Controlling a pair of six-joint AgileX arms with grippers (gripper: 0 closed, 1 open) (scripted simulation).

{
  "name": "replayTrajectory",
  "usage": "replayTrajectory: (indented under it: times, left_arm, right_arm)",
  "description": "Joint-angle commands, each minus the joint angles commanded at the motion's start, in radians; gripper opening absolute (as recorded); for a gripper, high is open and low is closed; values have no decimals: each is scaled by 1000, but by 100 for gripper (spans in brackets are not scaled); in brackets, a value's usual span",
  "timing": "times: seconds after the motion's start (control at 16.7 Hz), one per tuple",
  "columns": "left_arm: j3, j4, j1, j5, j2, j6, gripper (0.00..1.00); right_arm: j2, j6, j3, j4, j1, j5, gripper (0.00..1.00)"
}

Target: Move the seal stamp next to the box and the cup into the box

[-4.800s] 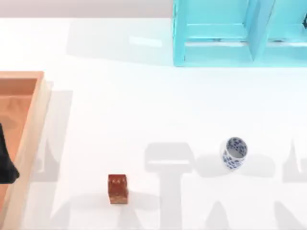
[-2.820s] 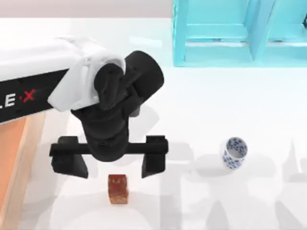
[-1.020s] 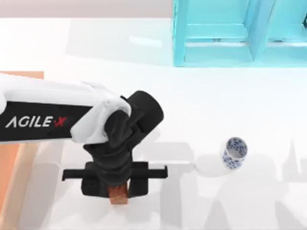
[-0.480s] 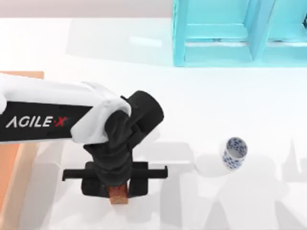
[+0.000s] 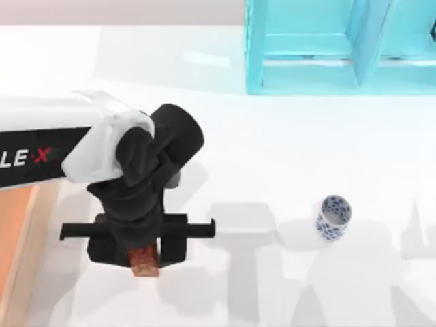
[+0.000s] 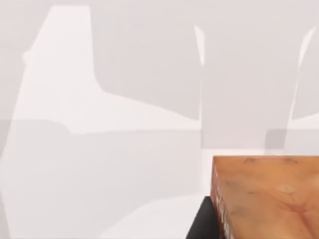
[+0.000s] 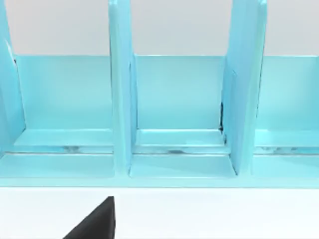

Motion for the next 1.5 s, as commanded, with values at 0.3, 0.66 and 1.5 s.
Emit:
replayTrajectory:
  times: [0.3, 0.66, 1.5]
  left_arm:
    - [26, -222, 163, 1, -189, 160, 0]
    - [30, -277, 210, 0, -240, 212, 0]
    - [267, -362, 233, 1, -96, 243, 0]
  right_arm:
    - [0, 0, 0, 0, 0, 0, 100]
    - [0, 0, 0, 0, 0, 0, 100]
    - [0, 0, 0, 0, 0, 0, 100]
